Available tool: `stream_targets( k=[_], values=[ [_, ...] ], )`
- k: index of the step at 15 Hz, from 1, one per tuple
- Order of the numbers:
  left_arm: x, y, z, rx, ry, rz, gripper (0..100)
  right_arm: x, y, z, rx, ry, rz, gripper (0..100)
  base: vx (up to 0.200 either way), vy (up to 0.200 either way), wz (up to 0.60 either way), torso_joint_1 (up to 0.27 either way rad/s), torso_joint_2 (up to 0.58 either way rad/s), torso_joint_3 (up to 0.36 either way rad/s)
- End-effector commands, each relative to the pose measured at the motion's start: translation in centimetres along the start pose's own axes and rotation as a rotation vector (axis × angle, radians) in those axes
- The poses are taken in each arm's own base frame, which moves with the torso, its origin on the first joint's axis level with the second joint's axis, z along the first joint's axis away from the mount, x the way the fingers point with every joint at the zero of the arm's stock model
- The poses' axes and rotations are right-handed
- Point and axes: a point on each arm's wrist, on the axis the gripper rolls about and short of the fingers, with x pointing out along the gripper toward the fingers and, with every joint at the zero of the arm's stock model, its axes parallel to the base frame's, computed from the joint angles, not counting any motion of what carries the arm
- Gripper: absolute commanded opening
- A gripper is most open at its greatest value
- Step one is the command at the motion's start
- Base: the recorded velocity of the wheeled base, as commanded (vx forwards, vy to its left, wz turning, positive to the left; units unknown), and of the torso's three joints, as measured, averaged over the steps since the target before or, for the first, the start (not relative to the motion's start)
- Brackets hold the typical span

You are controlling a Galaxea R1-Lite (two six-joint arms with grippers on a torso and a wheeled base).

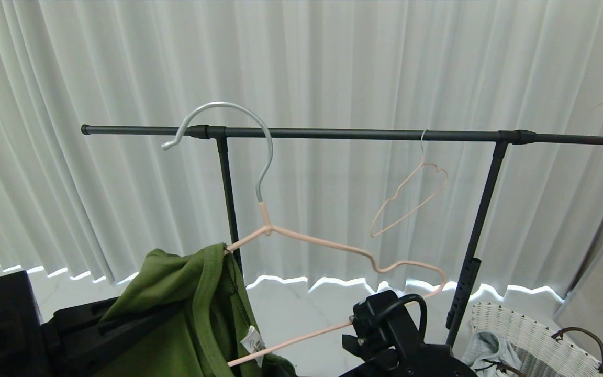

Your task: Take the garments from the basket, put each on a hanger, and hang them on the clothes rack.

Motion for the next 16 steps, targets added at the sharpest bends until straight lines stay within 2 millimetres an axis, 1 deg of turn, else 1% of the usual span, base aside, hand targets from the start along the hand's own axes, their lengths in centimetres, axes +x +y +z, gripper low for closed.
stream_targets(
  k=[1,4,6,8,9,11,13,14,16],
  values=[
    [-0.1,-0.2,0.2,0.003,-0.010,-0.017,0,0.6,0.2,-0.5,-0.009,0.011,-0.003,100,0.000,0.000,0.00,0.000,0.00,0.000],
    [0.0,-0.2,0.4,0.004,-0.013,-0.018,0,0.5,0.2,-1.8,-0.038,0.035,-0.026,100,0.000,0.000,0.00,0.000,0.00,0.000],
    [0.0,-0.2,0.3,0.002,-0.011,-0.017,0,0.3,-0.1,-2.2,-0.050,0.039,-0.047,100,0.000,0.000,0.00,0.000,0.00,0.000],
    [0.0,-0.2,0.3,0.002,-0.009,-0.011,0,-0.1,-1.1,-3.0,-0.074,0.062,-0.079,100,0.000,0.000,0.00,0.000,0.00,0.000],
    [0.0,-0.2,0.3,0.002,-0.008,-0.011,0,-0.3,-1.3,-3.0,-0.077,0.060,-0.091,0,0.000,0.000,0.00,0.000,0.00,0.000],
    [0.0,-0.2,0.2,0.003,-0.006,-0.011,0,-0.8,-2.1,-3.4,-0.100,0.061,-0.129,0,0.000,0.000,0.00,0.000,0.00,0.000],
    [0.1,-0.2,0.2,0.003,-0.005,-0.012,0,-1.2,-2.3,-3.3,-0.104,0.059,-0.133,0,0.000,0.000,0.00,0.000,0.00,0.000],
    [0.1,-0.2,0.2,0.003,-0.003,-0.010,0,-1.6,-2.9,-3.2,-0.111,0.061,-0.144,0,0.000,0.000,0.00,0.000,0.00,0.000],
    [0.2,-0.2,-0.3,0.007,0.013,-0.008,0,-2.2,-4.6,-2.4,-0.112,0.049,-0.193,0,0.000,0.000,0.00,0.000,0.00,0.000]
  ],
)
